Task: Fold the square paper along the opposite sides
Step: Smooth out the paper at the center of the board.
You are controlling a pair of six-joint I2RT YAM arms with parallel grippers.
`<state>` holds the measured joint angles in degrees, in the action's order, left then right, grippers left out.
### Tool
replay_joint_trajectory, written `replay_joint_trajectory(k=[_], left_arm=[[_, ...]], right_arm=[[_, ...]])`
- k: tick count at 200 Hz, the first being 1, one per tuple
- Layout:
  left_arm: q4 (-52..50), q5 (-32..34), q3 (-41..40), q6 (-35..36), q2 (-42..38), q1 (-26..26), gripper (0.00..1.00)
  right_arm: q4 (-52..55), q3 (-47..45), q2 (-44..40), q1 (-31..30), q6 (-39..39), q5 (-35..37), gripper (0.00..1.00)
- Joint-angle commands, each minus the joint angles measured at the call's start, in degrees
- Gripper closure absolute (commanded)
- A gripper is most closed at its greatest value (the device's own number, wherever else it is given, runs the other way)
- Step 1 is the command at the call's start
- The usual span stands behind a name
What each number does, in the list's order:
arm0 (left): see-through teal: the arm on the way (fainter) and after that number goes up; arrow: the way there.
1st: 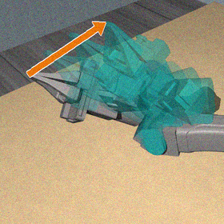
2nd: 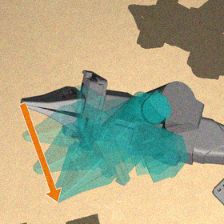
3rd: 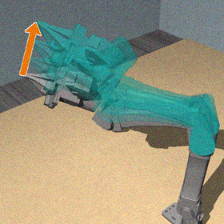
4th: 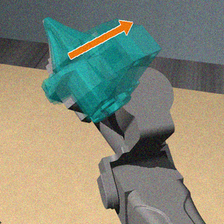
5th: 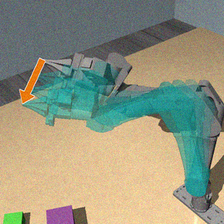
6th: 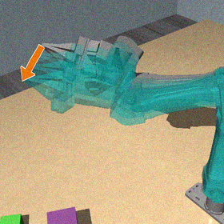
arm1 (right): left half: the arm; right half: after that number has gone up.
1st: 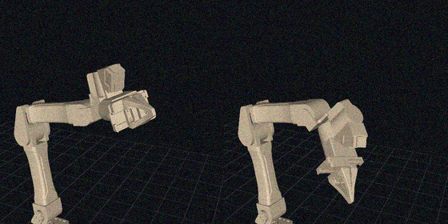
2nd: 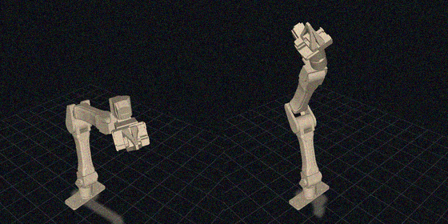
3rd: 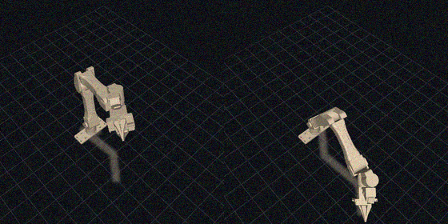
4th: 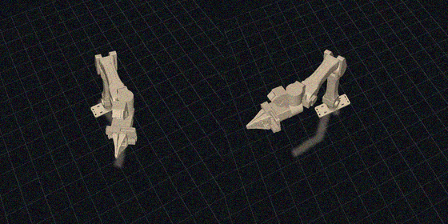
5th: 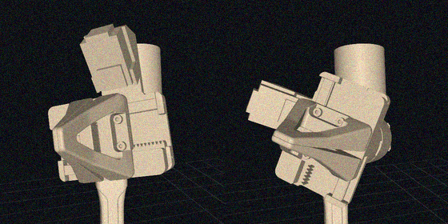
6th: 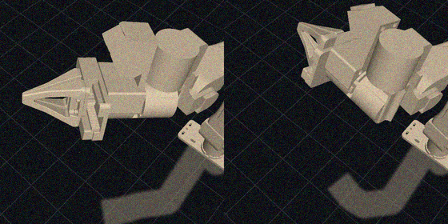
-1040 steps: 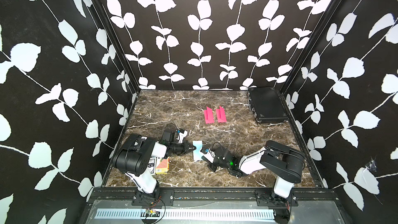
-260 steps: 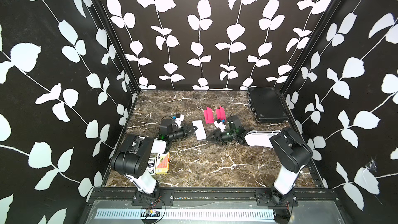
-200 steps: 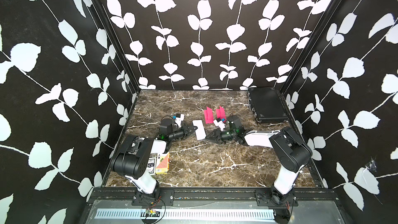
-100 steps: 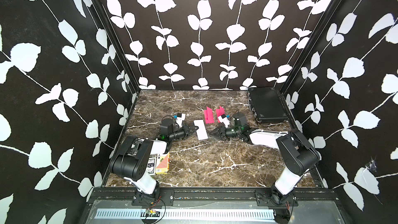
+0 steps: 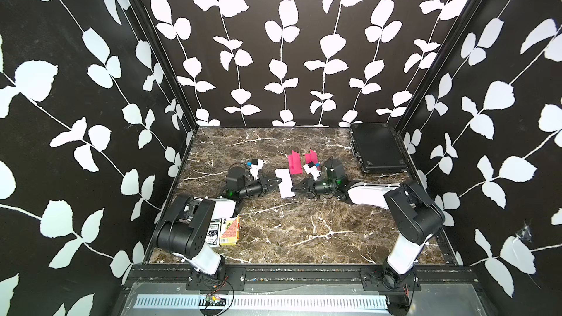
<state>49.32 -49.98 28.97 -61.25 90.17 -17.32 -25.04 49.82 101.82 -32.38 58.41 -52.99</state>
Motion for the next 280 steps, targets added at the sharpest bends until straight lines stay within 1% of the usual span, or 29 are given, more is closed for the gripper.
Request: replay_joint_trajectory(k=[1,101,145,180,230,260,271,280], left_arm=[[0.2,-0.6,0.2,1.3,-1.0,-0.1,1.00],[-2.8,-0.1,0.5,3.2,-1.3,-0.2,1.00],[-3.9,0.1,0.5,3.9,-1.5,-0.2,1.00],[-5.3,0.3,0.7,4.9,-1.8,-0.2,1.00],[-10.3,1.5,1.6,7.9,-3.8,-0.1,1.00],[-11.2,1.8,2.1,8.6,-4.5,-0.1,1.00],[-11.3,1.9,2.2,8.7,-4.6,0.0,0.93],[-12.0,2.2,2.3,9.0,-5.0,-0.1,0.83]], right_arm=[[-2.5,1.1,-0.3,-0.3,0.4,-0.4,0.77],[-3.2,-0.4,-1.4,-0.4,0.6,-0.6,0.88],[-3.1,-0.7,-1.5,-0.3,0.5,-0.4,0.96],[-2.7,-0.7,-1.8,-0.3,0.1,-0.2,1.00],[-1.5,-1.4,-2.5,-0.4,-0.8,-0.3,1.00],[-0.4,-1.2,-2.9,-0.3,-1.5,-0.3,1.00],[-0.2,-1.1,-2.9,-0.3,-1.8,-0.3,1.00],[0.3,-1.0,-2.8,-0.3,-2.0,-0.1,1.00]])
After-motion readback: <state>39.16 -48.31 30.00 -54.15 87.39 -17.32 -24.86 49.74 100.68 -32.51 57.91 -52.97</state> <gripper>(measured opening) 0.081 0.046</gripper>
